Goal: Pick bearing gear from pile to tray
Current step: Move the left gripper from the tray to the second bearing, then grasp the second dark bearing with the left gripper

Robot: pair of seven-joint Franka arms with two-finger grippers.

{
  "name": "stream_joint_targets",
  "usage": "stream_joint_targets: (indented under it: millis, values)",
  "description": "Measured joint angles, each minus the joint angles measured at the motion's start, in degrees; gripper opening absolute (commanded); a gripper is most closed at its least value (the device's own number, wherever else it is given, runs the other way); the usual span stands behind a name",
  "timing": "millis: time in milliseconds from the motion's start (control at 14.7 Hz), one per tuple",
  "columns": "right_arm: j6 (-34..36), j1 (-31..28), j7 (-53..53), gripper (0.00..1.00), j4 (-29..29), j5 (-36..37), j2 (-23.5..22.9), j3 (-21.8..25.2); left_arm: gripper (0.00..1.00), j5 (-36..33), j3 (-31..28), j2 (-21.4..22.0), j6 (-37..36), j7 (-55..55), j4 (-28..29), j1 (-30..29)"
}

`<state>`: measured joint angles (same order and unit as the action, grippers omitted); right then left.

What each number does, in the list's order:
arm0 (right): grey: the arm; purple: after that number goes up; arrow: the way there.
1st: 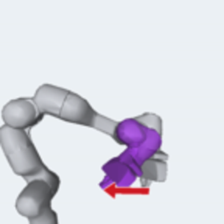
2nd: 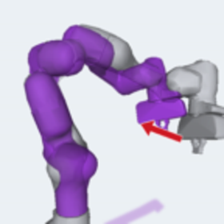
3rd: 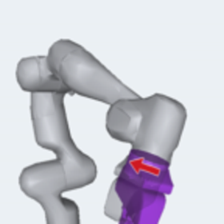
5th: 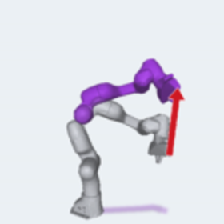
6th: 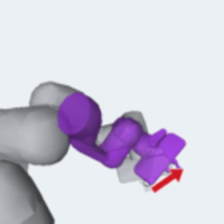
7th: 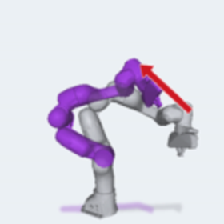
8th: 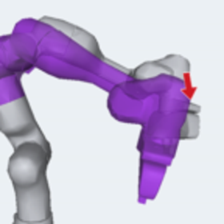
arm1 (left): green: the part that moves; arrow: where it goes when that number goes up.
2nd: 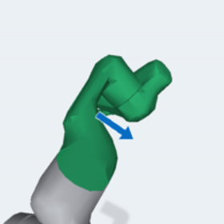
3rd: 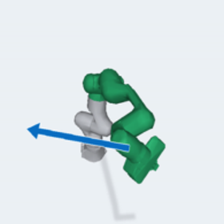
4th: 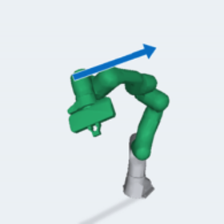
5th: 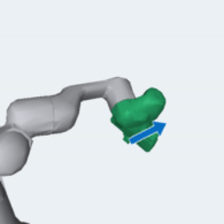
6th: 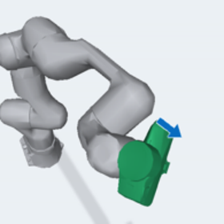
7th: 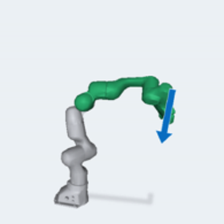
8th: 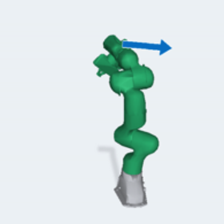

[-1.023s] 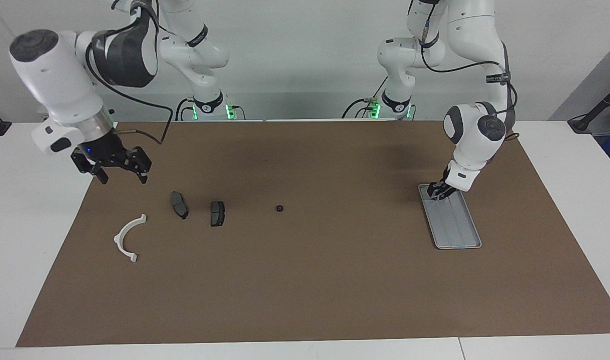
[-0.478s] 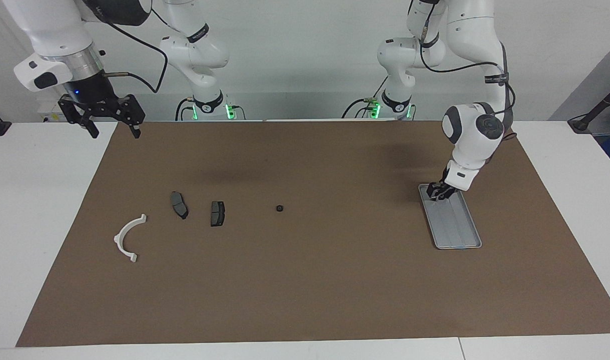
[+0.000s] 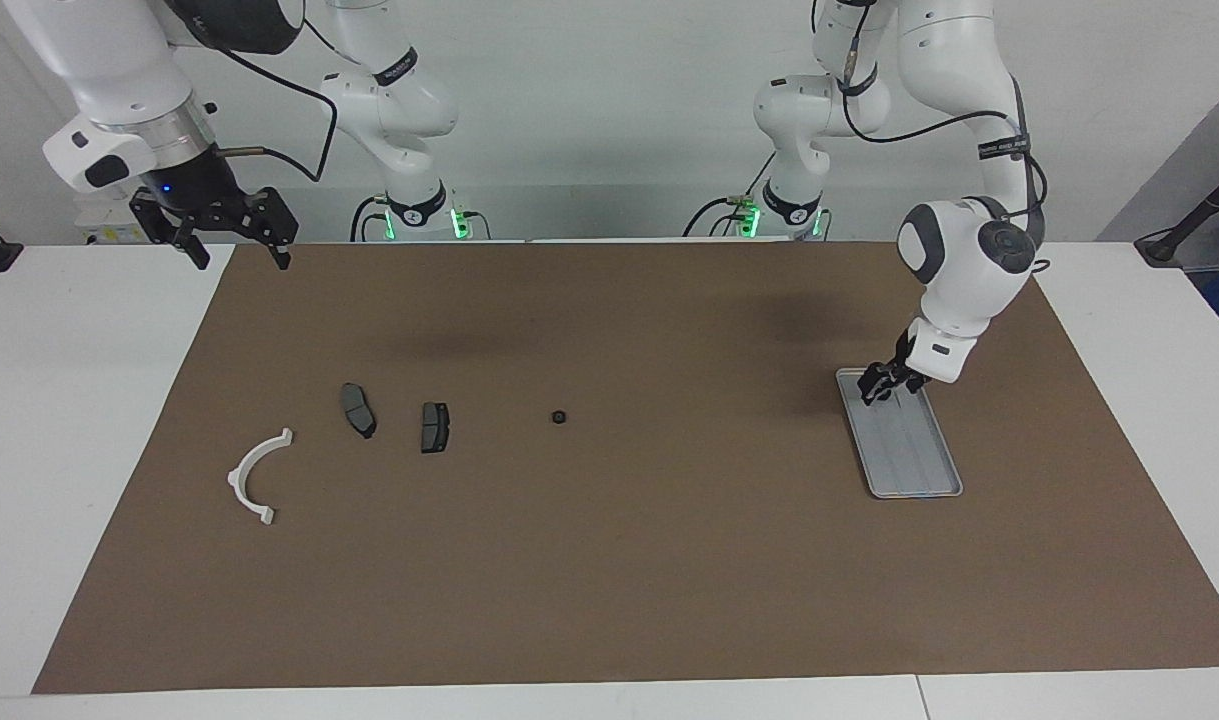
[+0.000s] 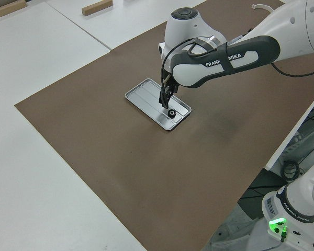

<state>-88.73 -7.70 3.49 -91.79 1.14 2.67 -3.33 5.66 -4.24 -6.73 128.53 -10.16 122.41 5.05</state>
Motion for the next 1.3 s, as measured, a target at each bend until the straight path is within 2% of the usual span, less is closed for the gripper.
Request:
stream_joint_targets:
  millis: [205,614,750,1023,1296]
  values:
    - [0.0,0.0,0.0,1.0,0.0,0.0,0.0,0.0,0.98,1.9,0.3,0.0,-5.7,-6.7,-5.5,2.9]
    - [0.0,-0.2,0.0,1.0,-0.3,0.0,0.0,0.2,0.98,2.1,0.8,-1.3,-3.3,-31.4,-7.3,19.8]
    - [0.0,-0.3,0.0,1.0,-0.5,0.0,0.0,0.4,0.98,2.1,0.7,-4.3,-4.4,-39.5,-11.6,25.1]
    - [0.0,-0.3,0.0,1.0,-0.6,0.0,0.0,0.5,0.98,2.0,0.6,-15.3,-9.6,-52.6,-26.0,33.0]
    - [0.0,-0.3,0.0,1.0,-0.7,0.0,0.0,0.6,0.98,1.8,0.5,-21.9,-9.8,-61.0,-33.6,37.6]
